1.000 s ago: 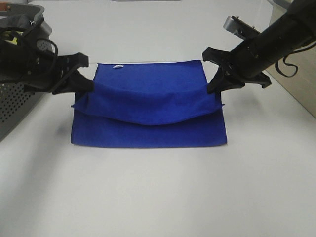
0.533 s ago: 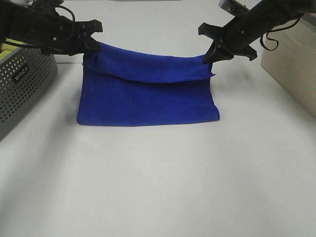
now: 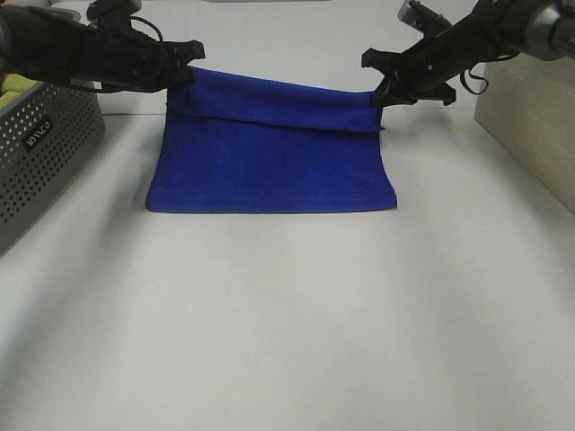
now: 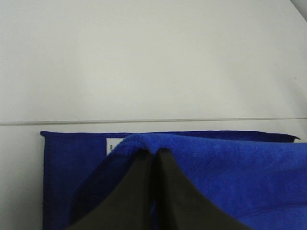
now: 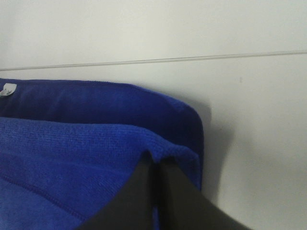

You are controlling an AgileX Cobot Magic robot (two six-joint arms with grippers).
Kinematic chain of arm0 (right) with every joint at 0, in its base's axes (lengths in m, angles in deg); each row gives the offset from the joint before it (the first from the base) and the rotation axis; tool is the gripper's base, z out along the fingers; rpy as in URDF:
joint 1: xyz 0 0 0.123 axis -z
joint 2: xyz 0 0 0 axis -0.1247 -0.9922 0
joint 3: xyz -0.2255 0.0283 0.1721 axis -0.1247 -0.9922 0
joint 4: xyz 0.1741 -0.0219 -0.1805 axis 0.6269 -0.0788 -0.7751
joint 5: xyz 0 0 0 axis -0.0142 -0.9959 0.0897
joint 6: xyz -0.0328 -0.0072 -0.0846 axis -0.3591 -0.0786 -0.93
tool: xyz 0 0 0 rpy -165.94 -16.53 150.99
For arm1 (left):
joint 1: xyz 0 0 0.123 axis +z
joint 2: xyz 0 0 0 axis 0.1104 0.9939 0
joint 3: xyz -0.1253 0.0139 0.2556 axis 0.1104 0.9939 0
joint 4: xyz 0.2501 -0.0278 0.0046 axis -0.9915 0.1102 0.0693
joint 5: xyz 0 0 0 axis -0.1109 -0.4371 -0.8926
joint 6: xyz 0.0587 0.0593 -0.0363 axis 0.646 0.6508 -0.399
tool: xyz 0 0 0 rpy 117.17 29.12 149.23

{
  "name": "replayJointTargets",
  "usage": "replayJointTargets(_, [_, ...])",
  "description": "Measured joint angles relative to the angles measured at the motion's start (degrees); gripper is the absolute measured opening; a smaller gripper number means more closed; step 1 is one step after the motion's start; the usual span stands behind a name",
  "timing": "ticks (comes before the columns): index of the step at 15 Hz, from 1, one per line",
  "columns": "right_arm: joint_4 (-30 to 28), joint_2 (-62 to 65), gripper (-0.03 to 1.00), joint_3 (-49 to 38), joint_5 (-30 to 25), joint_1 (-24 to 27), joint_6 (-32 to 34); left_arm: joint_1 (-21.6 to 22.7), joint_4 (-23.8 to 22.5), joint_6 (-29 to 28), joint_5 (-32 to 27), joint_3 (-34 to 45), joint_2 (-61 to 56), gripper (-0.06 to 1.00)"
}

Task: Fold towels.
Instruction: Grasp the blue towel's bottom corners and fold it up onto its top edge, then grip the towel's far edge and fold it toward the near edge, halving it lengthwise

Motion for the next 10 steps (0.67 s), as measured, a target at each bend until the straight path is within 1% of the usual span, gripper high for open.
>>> replayJointTargets(3, [0.00,-1.83,0.00,0.40,1.72,0.00,-0.52,0.00,0.06,0.00,1.72,-0.63,2.35,0.01])
replayJointTargets(4, [0.00,-2.06,0.03,0.40,1.95,0.00,-0.52,0.00,0.06,0.00,2.18,-0.69,2.69,0.02])
replayJointTargets(5, [0.11,-2.06,0.10,0.40,2.23,-0.06,-0.57,0.00,0.00,0.00,2.86,-0.69,2.75,0.05])
replayJointTargets(6, [0.23,-2.06,0.40,0.40,2.46,-0.06,-0.40,0.00,-0.06,0.00,3.32,-0.80,2.75,0.28])
replayJointTargets(7, [0.23,-2.06,0.61,0.40,2.18,0.00,0.00,0.00,-0.34,0.00,3.95,-0.80,2.75,0.45])
replayJointTargets(8, [0.06,-1.66,0.75,0.40,1.09,0.00,0.00,0.00,-1.83,0.00,4.24,-0.80,2.46,0.59])
replayJointTargets(9, [-0.69,-0.92,0.81,0.40,-0.46,0.00,0.00,0.00,-4.07,0.00,4.24,-0.80,2.01,0.68])
replayJointTargets(10, [-1.26,0.23,0.83,0.40,-2.58,0.00,0.00,0.00,-6.88,0.00,3.78,-0.80,1.32,0.72])
